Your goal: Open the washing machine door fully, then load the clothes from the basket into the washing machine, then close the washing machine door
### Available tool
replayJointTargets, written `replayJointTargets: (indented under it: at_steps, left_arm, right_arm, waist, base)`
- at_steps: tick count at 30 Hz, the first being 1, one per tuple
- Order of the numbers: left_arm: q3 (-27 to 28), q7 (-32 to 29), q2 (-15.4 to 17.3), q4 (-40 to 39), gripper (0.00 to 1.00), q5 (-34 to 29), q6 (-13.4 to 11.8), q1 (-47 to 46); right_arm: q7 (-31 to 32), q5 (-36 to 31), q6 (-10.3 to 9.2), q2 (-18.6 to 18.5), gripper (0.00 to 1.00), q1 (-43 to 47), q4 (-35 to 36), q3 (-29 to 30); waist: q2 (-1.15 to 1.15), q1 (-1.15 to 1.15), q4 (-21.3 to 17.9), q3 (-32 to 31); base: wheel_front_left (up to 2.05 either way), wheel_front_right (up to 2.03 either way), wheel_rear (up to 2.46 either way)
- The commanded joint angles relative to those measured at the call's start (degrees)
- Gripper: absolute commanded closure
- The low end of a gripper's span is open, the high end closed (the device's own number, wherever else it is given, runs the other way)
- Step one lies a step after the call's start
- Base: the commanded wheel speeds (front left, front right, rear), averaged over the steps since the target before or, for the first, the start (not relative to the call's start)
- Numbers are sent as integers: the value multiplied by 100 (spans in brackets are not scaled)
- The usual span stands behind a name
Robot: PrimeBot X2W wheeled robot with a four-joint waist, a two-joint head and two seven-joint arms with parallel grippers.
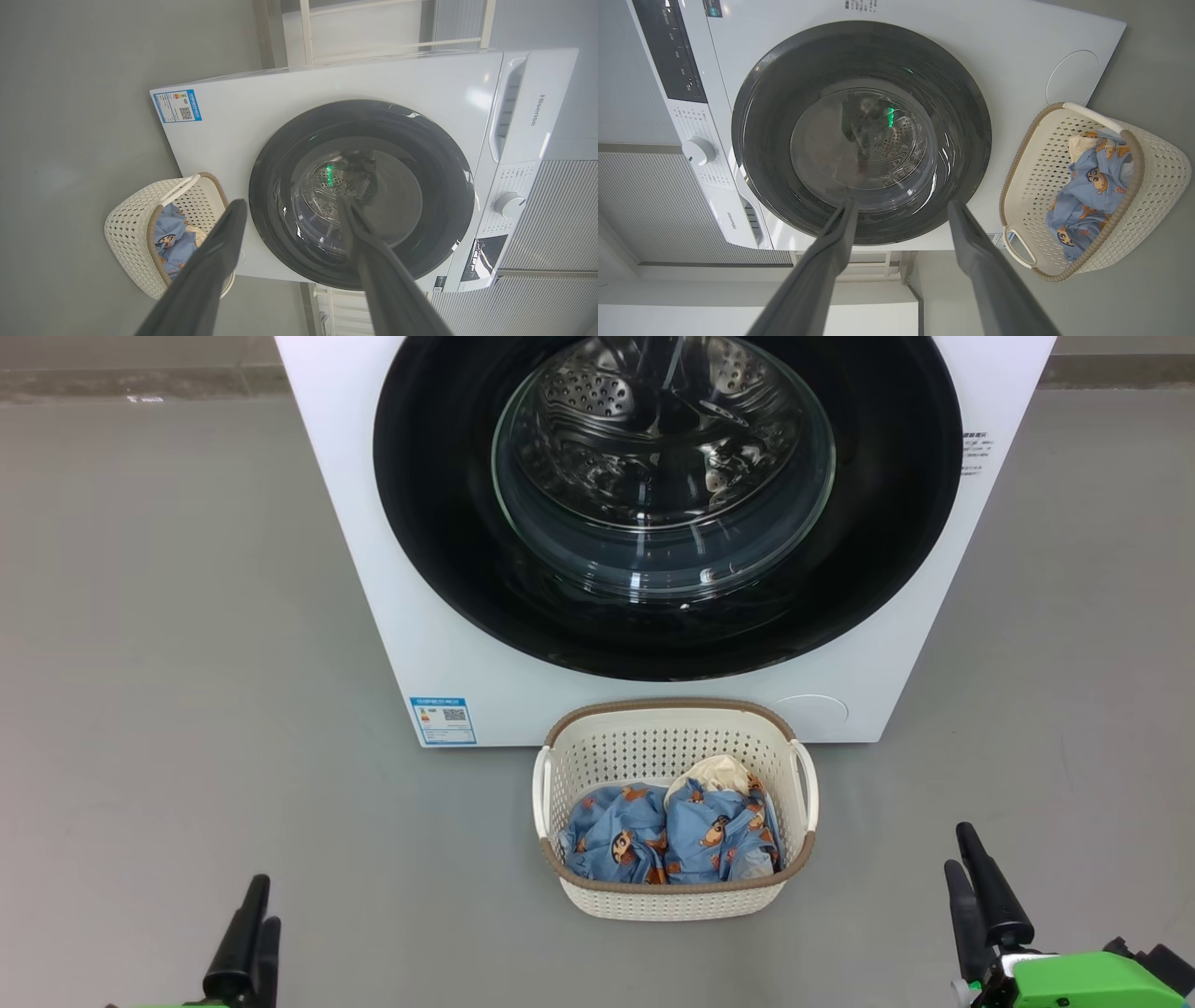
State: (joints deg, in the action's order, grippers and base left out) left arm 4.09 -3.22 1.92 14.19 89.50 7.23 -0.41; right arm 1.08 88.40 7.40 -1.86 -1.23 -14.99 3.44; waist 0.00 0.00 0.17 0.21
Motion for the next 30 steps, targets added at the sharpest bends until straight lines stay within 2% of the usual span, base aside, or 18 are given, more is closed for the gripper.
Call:
replayJointTargets:
  at_steps: [1, 6, 14, 23, 27, 30]
  left_arm:
    - [49, 44, 132, -206, 0, -86, 7, -157]
    - [-78, 216, 267, -290, 0, -295, 8, -140]
    - [-303, 441, 506, -407, 0, -834, 10, -134]
    - [-410, 599, 667, -648, 0, -2106, 12, -120]
    - [-406, 650, 692, -695, 0, -2476, 12, -109]
    - [-371, 720, 723, -710, 0, -2976, 13, -91]
  right_arm:
    - [-50, -87, 2, -47, 0, -200, 193, -81]
    - [-134, -360, 3, -50, 0, -212, 266, -153]
    - [-267, -1238, 3, -55, 0, -249, 355, -315]
    - [-418, -2137, 4, -60, 0, -274, 480, -423]
    - [-468, -2561, 4, -62, 0, -294, 518, -456]
    - [-535, -3170, 4, -64, 0, -316, 569, -504]
  waist:
    - [0, 0, -2, -1]
    - [0, 0, -10, 0]
    - [0, 0, -17, -5]
    - [0, 0, -23, 5]
    - [0, 0, -27, 12]
    - [0, 0, -37, 16]
  base:
    - [0, 0, 0]
    - [0, 0, 0]
    - [0, 0, 0]
    - [0, 0, 0]
    - [0, 0, 0]
    - [0, 0, 0]
